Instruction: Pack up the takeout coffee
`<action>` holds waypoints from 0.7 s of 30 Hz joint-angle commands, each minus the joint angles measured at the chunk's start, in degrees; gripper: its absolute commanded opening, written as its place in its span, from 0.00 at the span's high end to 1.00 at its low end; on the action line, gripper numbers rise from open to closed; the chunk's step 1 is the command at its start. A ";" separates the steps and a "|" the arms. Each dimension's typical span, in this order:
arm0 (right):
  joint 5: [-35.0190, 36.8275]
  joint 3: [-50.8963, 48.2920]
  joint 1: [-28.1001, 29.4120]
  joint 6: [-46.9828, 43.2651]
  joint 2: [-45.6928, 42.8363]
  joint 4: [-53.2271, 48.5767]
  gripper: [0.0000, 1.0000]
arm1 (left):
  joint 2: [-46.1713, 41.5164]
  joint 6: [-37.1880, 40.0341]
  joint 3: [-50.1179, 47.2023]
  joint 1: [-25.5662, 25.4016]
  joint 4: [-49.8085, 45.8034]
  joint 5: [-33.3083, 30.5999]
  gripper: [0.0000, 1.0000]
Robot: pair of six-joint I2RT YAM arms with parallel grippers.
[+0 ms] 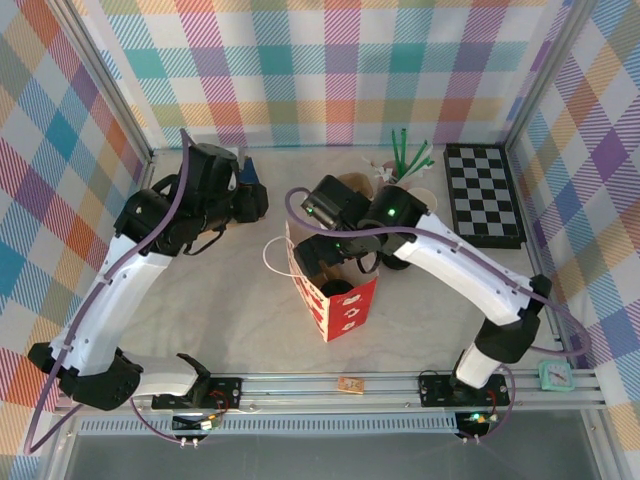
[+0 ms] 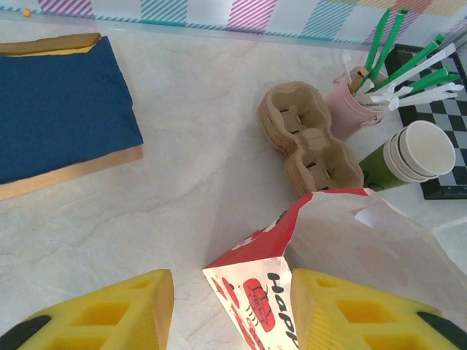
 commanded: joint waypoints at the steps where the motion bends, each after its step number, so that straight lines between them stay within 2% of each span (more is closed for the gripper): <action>1: 1.39 -1.09 0.41 -0.33 -3.31 2.65 0.01 | -1.85 0.01 0.77 -0.26 -0.94 -1.16 0.52; 12: -0.32 -1.60 0.37 1.04 -6.09 3.82 0.01 | -3.25 0.06 0.77 -0.23 -1.14 -0.60 0.49; 21: -1.83 -8.15 0.41 1.29 -13.57 11.67 0.01 | -4.17 0.52 1.37 -0.28 -2.58 -0.72 0.47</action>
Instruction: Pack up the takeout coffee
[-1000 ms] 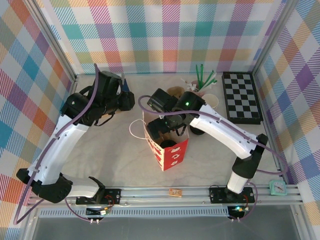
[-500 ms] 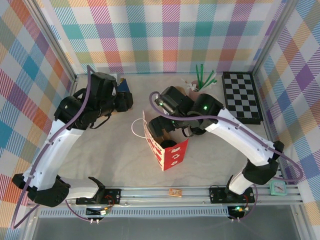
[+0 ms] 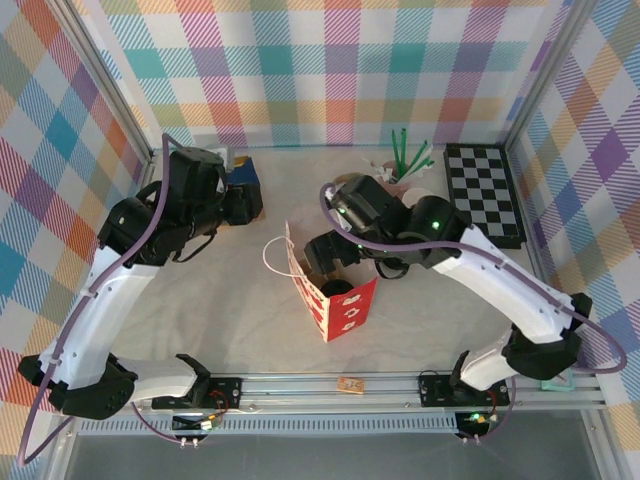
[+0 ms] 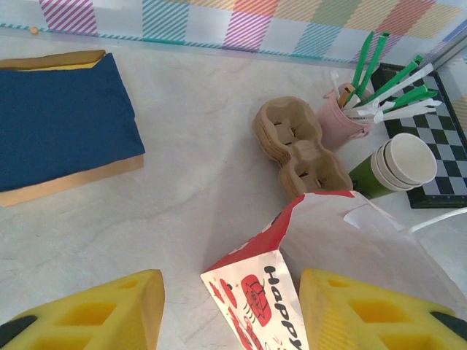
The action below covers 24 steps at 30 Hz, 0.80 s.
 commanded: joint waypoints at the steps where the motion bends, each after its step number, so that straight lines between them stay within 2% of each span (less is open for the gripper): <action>1: -1.36 -0.99 0.37 1.03 -3.33 3.88 0.01 | -1.25 0.68 1.60 -0.28 -2.64 -0.41 0.47; 8: -1.54 -0.41 0.38 -0.79 -5.49 2.35 0.01 | -2.96 0.86 0.24 -0.28 -2.58 -0.35 0.46; 17: -4.93 -7.43 0.22 -2.92 -13.18 7.91 0.01 | -6.11 0.65 -4.19 -0.28 -0.60 0.00 0.45; 24: -4.46 -8.78 -0.04 -3.32 -14.91 6.62 0.01 | -9.35 -0.21 -8.20 -0.28 1.32 0.59 0.45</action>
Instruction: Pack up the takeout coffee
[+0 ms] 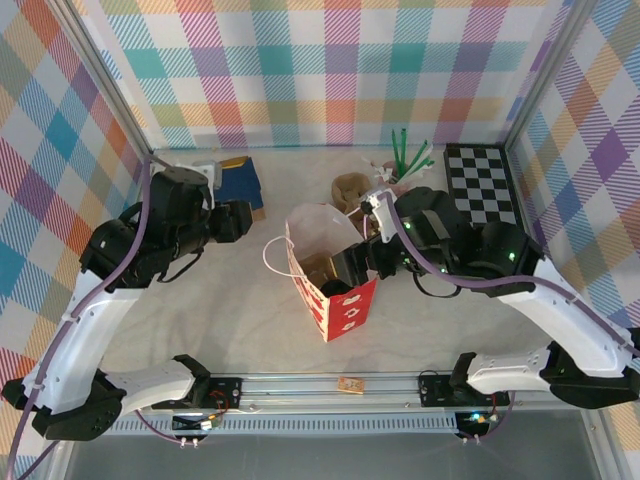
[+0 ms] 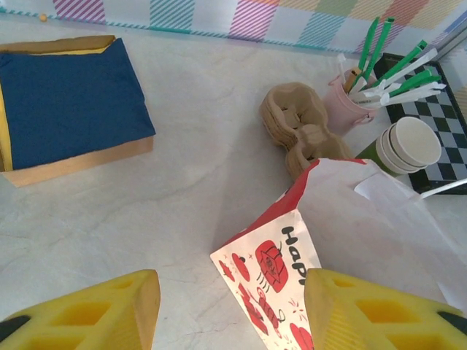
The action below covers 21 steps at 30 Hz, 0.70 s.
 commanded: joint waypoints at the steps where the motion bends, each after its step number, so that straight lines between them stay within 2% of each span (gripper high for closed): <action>1: -0.23 -0.35 -0.04 -1.15 -0.22 0.68 0.01 | -2.27 -0.32 -1.64 -0.28 2.10 0.24 0.45; 6: 0.02 -2.36 0.00 -0.92 -2.20 2.52 0.01 | -3.44 -0.60 -2.91 -0.28 2.24 0.08 0.44; 12: 0.58 -8.34 -0.02 -0.69 -9.27 9.41 0.01 | -4.78 -0.87 -4.81 -0.28 2.27 -0.18 0.44; 16: 1.86 -8.91 -0.30 -1.76 -11.77 8.94 0.01 | -5.31 -1.13 -5.83 -0.28 2.28 -0.58 0.44; 21: 16.47 -2.03 -0.32 1.59 -7.24 -2.95 0.01 | -5.40 -1.23 -6.19 -0.28 1.96 -0.82 0.44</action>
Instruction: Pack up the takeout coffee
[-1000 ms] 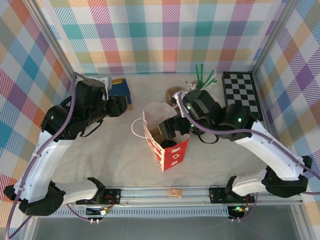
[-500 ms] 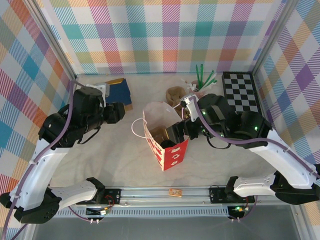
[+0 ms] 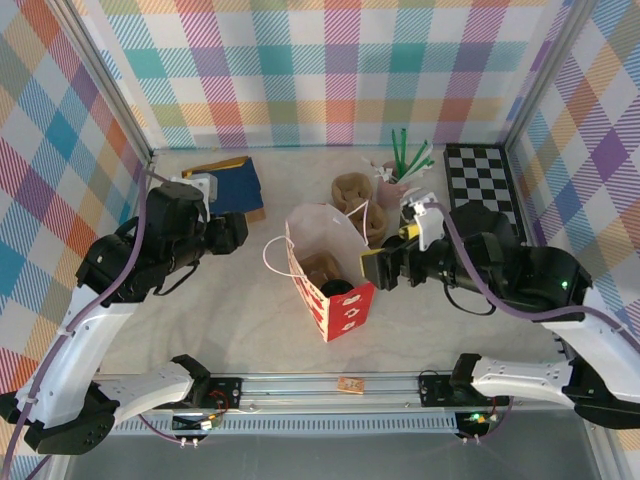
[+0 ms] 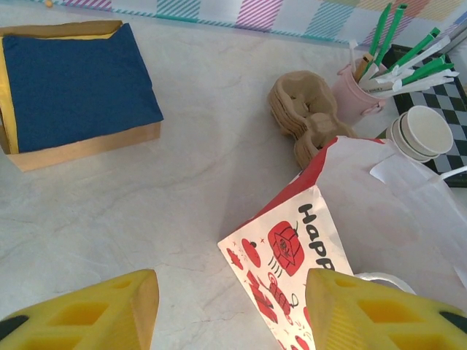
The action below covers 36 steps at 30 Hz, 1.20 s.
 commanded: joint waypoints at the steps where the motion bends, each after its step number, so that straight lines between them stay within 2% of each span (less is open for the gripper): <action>1: 12.84 2.69 -0.28 1.65 2.67 -6.22 0.01 | -1.01 -0.85 -0.44 -0.28 0.63 -0.68 0.44; 6: 21.30 0.75 -0.31 -4.25 4.18 -4.37 0.01 | -1.91 -0.77 -2.29 -0.28 1.13 -0.95 0.44; 10: 24.96 2.47 -0.93 -6.34 6.30 -5.10 0.01 | -4.18 -0.11 -4.84 -0.28 2.61 -1.14 0.44; 13: 25.03 4.86 -2.20 -6.90 7.94 -6.79 0.01 | -5.98 0.11 -6.53 -0.28 3.63 -0.92 0.44; 18: 14.57 7.31 -9.82 -6.79 8.87 -7.24 0.01 | -7.74 -0.35 -9.37 -0.24 4.04 0.86 0.44; 24: 7.25 12.18 -18.23 -6.67 12.24 -10.38 0.01 | -11.81 -2.06 -14.27 -0.26 4.64 1.15 0.44; 32: -3.94 14.69 -28.66 -7.74 15.35 -8.92 0.01 | -14.15 -2.48 -15.96 -0.28 3.55 0.90 0.44; 36: -6.99 15.29 -33.80 -7.77 17.99 -8.47 0.01 | -14.43 -2.67 -16.68 -0.28 4.00 0.75 0.44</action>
